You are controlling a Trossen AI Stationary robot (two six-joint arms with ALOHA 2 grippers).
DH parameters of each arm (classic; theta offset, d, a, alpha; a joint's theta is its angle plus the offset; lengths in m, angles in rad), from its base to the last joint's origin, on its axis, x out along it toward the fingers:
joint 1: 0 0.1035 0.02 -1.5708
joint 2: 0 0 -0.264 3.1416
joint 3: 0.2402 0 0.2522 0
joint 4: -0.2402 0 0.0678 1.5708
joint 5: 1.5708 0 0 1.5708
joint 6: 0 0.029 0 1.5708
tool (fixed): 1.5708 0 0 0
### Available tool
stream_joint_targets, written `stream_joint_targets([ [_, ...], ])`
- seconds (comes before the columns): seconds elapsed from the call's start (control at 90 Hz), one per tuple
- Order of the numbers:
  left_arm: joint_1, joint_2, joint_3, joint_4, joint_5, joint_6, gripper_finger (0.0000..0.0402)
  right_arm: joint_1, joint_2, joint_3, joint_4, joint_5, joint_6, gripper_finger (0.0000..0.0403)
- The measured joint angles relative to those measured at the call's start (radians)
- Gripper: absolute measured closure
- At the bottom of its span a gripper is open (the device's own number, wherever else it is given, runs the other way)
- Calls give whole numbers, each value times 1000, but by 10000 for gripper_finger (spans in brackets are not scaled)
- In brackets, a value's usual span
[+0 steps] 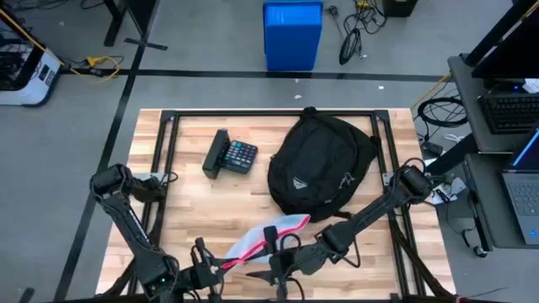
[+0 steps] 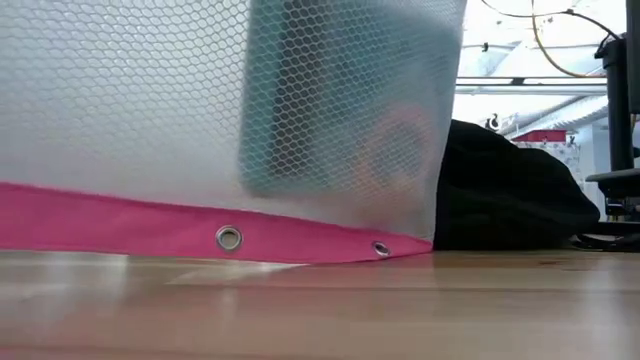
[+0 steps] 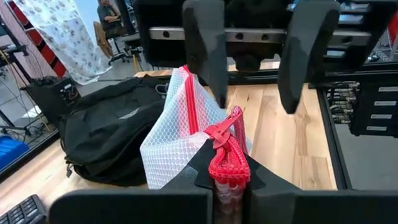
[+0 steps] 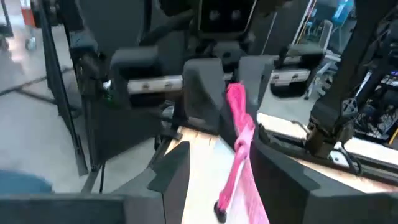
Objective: Unpack backpack
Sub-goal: Open the white zip bag
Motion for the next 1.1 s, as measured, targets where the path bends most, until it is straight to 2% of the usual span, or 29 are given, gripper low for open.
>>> stream_joint_targets([
  [0.222, 0, 0, 0, 0, 8, -1, 401, -20, 1, 0, 16, -1, 32, 250],
  [0.4, 2, 0, 0, 1, 8, -2, 401, -34, 19, 0, 37, -99, 41, 250],
  [0.5, 4, 0, 0, 1, 10, -2, 401, -41, 22, 0, 47, -104, 62, 255],
  [0.733, 10, 14, 0, 6, 16, -2, 401, -52, 22, 0, 44, -105, 64, 302],
  [0.944, 25, 26, 0, 7, 18, -1, 401, -55, 22, 0, 35, -139, 64, 391],
  [1.1, 25, 26, 0, 8, 18, 0, 401, -55, 22, 0, 24, -153, 67, 399],
])
